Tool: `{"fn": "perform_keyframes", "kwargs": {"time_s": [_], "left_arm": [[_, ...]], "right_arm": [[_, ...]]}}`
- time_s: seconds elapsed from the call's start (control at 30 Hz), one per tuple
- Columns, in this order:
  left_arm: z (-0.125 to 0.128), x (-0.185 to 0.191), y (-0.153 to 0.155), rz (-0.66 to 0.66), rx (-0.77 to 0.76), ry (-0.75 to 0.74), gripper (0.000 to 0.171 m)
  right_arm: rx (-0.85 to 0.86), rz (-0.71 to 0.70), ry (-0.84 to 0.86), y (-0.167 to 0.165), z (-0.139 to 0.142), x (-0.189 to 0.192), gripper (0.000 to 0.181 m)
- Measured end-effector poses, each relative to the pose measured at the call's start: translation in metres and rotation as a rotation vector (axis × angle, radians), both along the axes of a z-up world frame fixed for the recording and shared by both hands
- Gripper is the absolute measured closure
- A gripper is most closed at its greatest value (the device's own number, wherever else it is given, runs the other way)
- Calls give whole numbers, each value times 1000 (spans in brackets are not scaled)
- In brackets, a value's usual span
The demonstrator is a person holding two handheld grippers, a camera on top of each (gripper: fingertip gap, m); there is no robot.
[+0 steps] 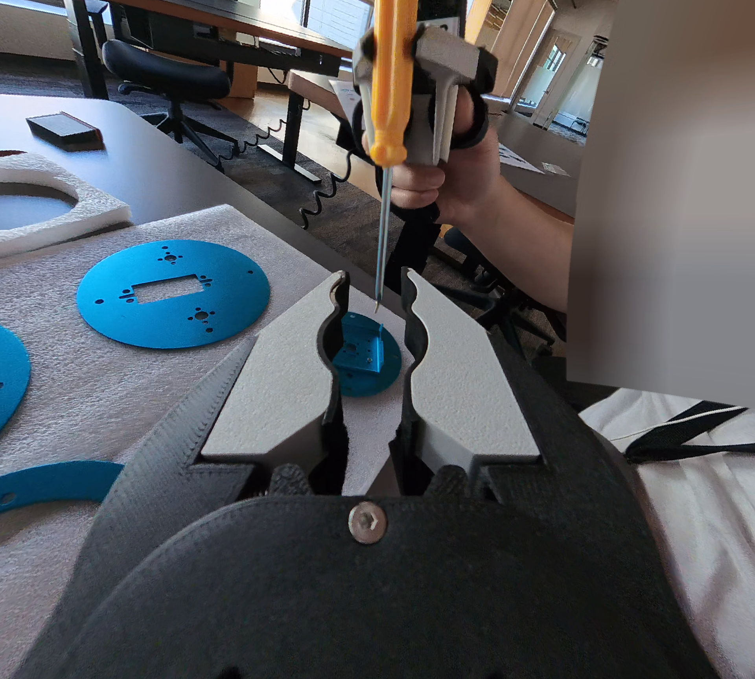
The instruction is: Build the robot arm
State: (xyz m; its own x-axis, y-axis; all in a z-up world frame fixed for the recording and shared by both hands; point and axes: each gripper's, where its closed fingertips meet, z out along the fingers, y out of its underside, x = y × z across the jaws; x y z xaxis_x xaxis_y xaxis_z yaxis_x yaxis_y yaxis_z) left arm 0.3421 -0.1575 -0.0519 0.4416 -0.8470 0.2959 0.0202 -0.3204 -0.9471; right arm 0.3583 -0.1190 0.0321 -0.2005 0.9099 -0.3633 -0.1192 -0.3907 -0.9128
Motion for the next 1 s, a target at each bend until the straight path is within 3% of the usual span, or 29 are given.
{"fn": "perform_keyframes", "kwargs": {"time_s": [0.3, 1.0], "left_arm": [[4, 15, 15, -45, 33, -23, 152], [-8, 13, 28, 4, 25, -5, 158]], "right_arm": [[74, -27, -204, -1, -35, -25, 165], [120, 0, -261, 1, -50, -32, 165]]}}
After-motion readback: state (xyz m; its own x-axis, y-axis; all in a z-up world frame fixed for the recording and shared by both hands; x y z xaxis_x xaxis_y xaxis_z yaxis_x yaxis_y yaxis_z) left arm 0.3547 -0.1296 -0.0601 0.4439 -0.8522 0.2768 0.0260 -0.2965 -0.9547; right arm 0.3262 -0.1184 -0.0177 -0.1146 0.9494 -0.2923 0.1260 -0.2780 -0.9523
